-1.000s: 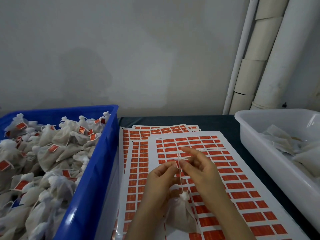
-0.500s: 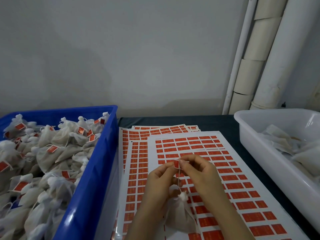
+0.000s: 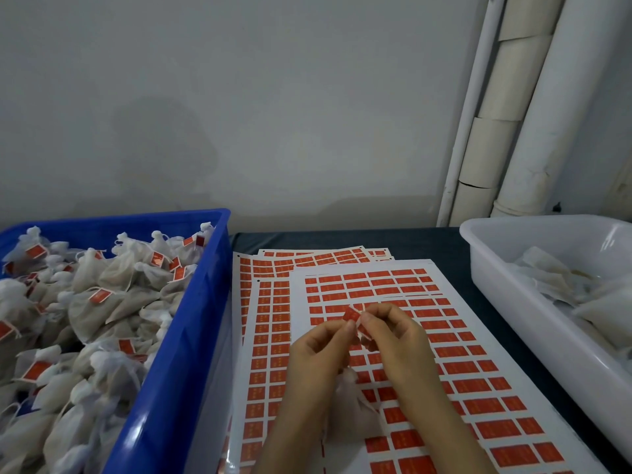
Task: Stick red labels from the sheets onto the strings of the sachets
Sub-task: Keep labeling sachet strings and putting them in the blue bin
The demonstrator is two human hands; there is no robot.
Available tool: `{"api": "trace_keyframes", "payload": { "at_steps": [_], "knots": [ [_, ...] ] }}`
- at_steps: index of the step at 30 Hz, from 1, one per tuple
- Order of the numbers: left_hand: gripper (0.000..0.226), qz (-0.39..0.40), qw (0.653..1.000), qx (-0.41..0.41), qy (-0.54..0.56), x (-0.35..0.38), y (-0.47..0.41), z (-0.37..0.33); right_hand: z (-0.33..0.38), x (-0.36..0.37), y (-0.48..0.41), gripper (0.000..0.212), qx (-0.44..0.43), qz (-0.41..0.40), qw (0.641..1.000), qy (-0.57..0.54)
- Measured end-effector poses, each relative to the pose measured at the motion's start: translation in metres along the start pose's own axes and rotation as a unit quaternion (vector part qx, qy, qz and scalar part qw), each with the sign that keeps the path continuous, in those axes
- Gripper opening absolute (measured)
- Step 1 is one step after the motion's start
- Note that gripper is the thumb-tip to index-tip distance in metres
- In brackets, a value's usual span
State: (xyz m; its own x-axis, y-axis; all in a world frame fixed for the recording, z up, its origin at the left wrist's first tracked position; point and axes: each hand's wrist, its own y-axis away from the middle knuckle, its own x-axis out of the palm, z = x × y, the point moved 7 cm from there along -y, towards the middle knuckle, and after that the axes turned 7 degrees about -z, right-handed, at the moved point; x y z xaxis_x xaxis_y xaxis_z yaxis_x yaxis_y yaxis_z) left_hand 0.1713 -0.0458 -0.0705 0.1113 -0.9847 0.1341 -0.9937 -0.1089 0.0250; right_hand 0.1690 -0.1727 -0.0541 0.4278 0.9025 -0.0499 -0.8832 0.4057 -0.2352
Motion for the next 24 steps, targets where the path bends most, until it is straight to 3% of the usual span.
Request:
{"api": "trace_keyframes", "payload": {
  "at_steps": [17,24],
  "knots": [
    [0.008,-0.089,0.995,0.034,0.001,-0.014,-0.008,0.004,0.004,0.000,0.002,0.003,0.001,0.001,1.000,-0.004],
    [0.007,-0.085,0.995,0.050,0.004,-0.012,-0.008,0.003,0.004,-0.001,0.001,0.007,-0.021,-0.008,1.000,0.020]
  ]
}}
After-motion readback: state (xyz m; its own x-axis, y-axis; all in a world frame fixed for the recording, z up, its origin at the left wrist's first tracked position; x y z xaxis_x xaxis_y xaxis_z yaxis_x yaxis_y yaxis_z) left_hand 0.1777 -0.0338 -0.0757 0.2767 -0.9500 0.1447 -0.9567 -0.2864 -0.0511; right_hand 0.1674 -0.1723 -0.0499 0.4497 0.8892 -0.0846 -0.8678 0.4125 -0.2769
